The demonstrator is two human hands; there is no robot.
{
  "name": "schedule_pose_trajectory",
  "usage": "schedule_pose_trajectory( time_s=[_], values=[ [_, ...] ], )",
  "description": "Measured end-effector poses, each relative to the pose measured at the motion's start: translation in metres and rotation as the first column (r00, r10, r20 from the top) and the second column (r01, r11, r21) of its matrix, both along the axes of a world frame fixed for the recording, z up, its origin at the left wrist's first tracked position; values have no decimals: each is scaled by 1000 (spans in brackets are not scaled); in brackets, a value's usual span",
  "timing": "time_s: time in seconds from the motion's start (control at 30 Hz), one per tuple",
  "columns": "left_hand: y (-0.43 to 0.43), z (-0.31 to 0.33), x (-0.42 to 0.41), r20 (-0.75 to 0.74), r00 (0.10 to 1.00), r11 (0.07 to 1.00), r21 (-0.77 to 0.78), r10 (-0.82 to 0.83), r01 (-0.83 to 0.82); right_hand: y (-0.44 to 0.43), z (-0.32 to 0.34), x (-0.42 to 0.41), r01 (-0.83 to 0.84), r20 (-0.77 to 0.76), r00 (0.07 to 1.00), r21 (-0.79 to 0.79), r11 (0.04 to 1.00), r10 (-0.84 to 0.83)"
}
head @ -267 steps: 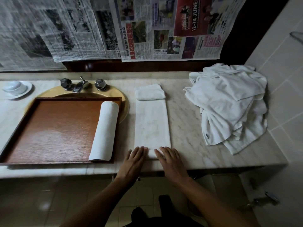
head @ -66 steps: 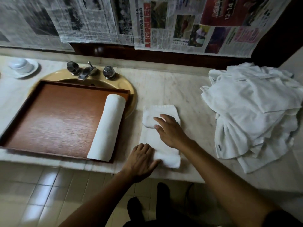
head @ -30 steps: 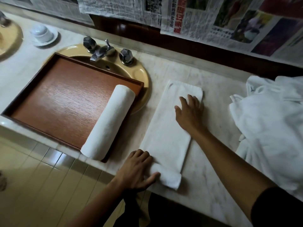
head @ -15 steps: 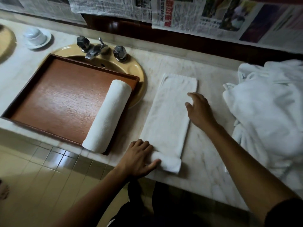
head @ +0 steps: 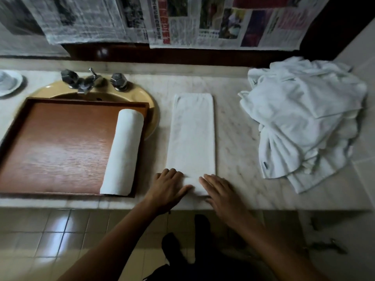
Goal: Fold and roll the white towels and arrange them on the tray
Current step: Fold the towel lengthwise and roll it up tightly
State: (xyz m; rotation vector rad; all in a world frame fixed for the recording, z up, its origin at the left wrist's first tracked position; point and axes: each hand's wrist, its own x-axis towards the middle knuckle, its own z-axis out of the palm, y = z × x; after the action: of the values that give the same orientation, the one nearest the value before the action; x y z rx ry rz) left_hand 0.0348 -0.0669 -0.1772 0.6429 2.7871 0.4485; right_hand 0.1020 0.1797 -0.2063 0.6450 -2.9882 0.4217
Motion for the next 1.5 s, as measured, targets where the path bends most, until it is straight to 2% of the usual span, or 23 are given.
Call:
schedule_pose_trajectory(
  time_s=[0.13, 0.27, 0.4, 0.5, 0.63, 0.77, 0.93, 1.1, 1.2, 1.27, 1.37, 1.5],
  values=[
    [-28, 6, 5, -8, 995, 994, 43, 99, -99, -2, 4, 0, 15, -23, 1000, -29, 999, -16],
    [-26, 14, 21, -132, 976, 973, 175, 172, -148, -2, 6, 2, 64, 101, 993, -105, 992, -53],
    [-20, 8, 39, -228, 972, 992, 99, -48, 72, -6, 19, 0, 107, 162, 983, -144, 984, -83],
    [-23, -5, 35, -253, 957, 987, 44, -141, 156, -5, 28, -3, 157, 204, 972, -194, 968, -117],
    [-33, -8, 10, -152, 971, 977, 77, -184, 198, -1, 28, -13, 231, 280, 947, -243, 942, -160],
    [-35, 0, -4, 6, 992, 981, 147, -129, 127, 0, 29, -23, 256, 268, 943, -195, 947, -200],
    [-40, 5, -12, -68, 989, 984, 118, -129, 136, 0, 26, -29, 284, 269, 937, -222, 933, -221],
    [-45, 5, -19, -33, 995, 995, 48, -91, 92, 5, 32, -36, 301, 308, 925, -233, 925, -224],
    [-43, 5, -22, 76, 997, 987, 163, -7, -6, 8, 34, -38, 329, 343, 909, -248, 911, -235],
    [-41, 3, -22, 139, 989, 960, 268, 50, -87, 9, 35, -39, 371, 356, 900, -319, 872, -252],
    [-38, 2, -23, 187, 976, 920, 349, 116, -176, 7, 38, -37, 360, 281, 923, -382, 851, -263],
    [-37, 3, -26, 231, 962, 902, 369, 146, -225, -14, 38, -21, 205, -26, 975, -271, 941, -220]
  ],
)
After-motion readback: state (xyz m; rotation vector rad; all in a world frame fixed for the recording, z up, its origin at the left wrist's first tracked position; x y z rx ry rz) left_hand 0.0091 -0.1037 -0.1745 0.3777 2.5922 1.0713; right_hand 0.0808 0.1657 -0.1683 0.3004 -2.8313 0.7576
